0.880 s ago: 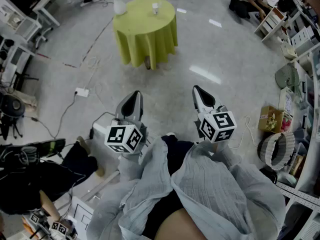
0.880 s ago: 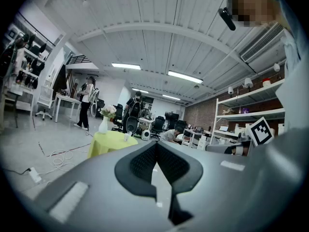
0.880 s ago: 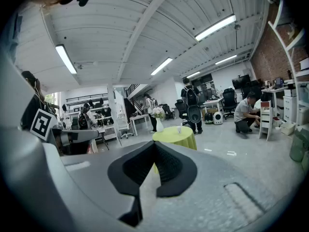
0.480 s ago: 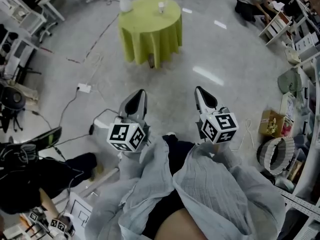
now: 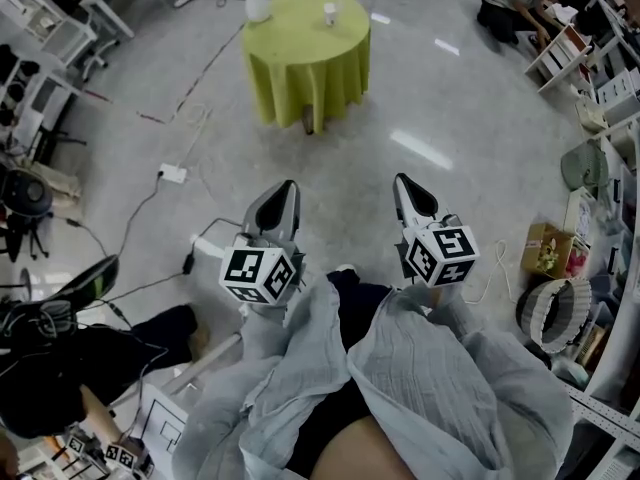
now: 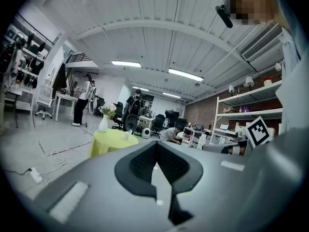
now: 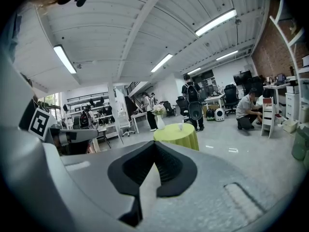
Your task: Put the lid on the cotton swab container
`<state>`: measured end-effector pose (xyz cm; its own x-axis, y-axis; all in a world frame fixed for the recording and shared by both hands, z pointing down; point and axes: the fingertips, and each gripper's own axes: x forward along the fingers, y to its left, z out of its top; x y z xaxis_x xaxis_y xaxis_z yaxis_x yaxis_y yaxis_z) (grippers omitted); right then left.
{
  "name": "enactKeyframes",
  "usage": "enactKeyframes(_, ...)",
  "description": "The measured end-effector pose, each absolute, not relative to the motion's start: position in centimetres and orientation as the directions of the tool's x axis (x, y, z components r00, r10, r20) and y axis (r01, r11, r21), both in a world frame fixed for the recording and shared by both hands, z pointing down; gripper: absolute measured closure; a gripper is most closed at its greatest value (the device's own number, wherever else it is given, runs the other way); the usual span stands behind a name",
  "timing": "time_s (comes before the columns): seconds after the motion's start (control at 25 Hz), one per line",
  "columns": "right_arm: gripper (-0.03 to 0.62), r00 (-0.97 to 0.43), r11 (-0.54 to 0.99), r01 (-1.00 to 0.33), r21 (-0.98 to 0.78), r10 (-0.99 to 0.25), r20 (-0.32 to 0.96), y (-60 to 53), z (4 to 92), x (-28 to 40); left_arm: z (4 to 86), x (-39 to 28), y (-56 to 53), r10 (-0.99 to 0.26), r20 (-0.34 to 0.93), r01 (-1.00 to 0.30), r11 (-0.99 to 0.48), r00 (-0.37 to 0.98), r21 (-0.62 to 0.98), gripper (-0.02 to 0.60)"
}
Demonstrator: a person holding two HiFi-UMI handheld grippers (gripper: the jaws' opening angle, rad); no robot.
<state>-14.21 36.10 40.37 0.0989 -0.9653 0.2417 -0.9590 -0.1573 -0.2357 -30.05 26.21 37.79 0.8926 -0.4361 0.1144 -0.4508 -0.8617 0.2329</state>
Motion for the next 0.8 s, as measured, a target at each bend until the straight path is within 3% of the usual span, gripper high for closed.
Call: enactKeyframes(0.8, 0.592, 0.107, -0.153, -0.969, -0.195, -0.968, 0.228, 32.5, 40.9, -12.8, 39.1, -28.0, 23.3, -0.416, 0.118, -0.433, -0.868, 0.902, 0.244, 0.565)
